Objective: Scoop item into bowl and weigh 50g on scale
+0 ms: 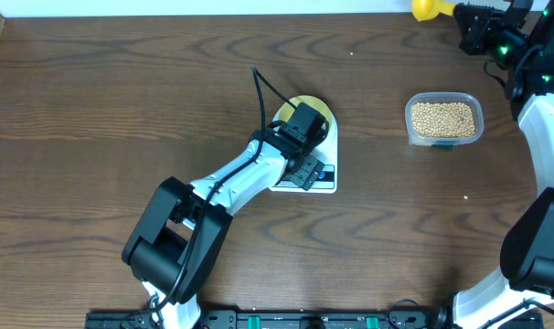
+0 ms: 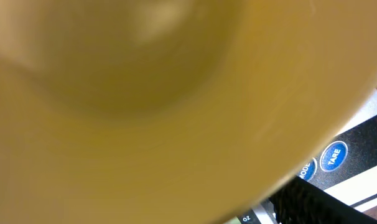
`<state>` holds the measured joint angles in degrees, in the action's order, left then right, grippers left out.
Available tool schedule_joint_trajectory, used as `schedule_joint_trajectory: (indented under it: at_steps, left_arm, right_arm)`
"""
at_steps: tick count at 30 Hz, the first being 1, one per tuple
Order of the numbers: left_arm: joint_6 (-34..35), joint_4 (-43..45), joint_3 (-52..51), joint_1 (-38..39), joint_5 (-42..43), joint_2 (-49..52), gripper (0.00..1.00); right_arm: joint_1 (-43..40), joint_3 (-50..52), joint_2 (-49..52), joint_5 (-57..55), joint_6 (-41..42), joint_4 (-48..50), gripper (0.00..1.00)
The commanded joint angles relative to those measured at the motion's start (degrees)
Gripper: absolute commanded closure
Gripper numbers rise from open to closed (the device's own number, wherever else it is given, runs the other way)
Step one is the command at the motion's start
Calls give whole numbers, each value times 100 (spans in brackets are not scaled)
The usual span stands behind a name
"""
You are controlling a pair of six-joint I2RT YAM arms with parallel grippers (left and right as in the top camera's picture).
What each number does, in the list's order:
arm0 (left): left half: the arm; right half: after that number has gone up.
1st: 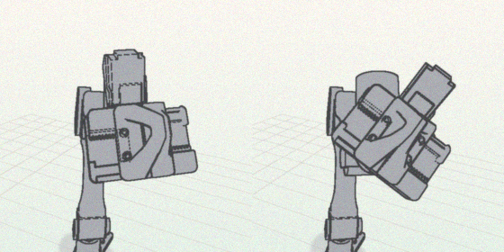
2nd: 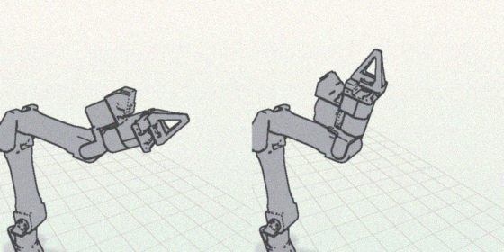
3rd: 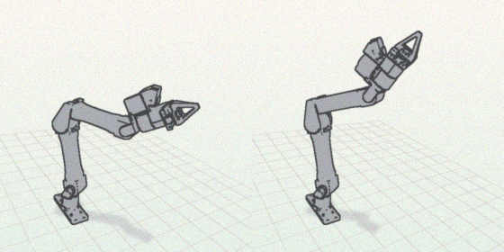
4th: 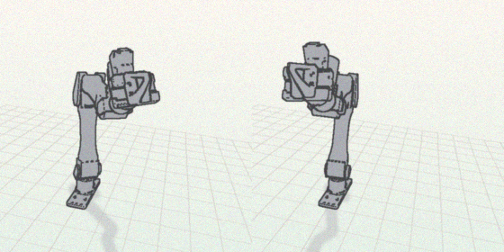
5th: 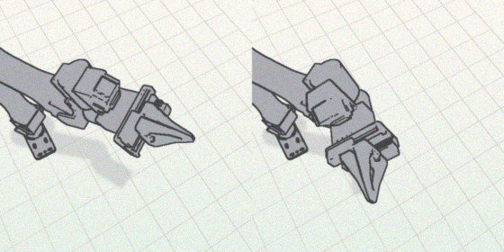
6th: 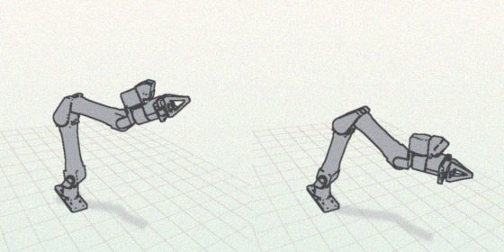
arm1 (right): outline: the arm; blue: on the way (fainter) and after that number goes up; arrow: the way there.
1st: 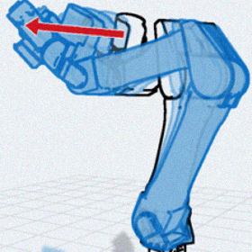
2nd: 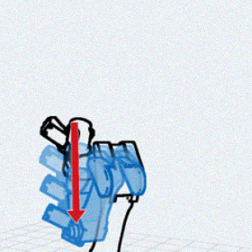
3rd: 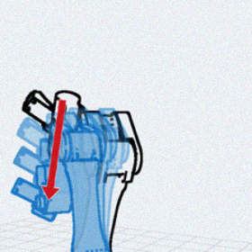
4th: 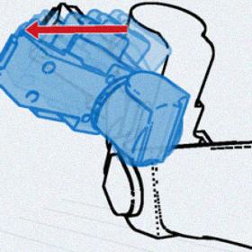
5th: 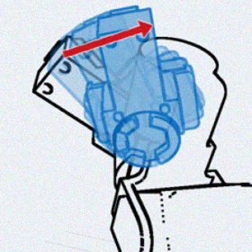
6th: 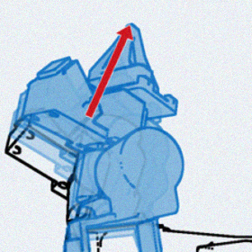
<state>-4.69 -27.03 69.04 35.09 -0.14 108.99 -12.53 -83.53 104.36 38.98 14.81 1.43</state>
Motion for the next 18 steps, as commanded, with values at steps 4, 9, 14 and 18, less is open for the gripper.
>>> schedule_joint_trajectory:
  at_steps: [4, 9, 14, 18]
  left_arm:
    - [4, -81, -57, 24, -98, 345, 14]
    - [4, -114, -57, 24, -98, 339, 14]
    - [4, -166, -55, 24, -98, 278, 14]
    - [2, -164, -55, 24, -98, 22, 14]
  right_arm:
    - [26, -90, -17, 15, -72, 2, 99]
    - [26, -90, -17, 15, -72, 2, 99]
    - [26, -90, -17, 15, -72, 4, 99]
    - [26, -92, -17, 15, -72, 2, 99]
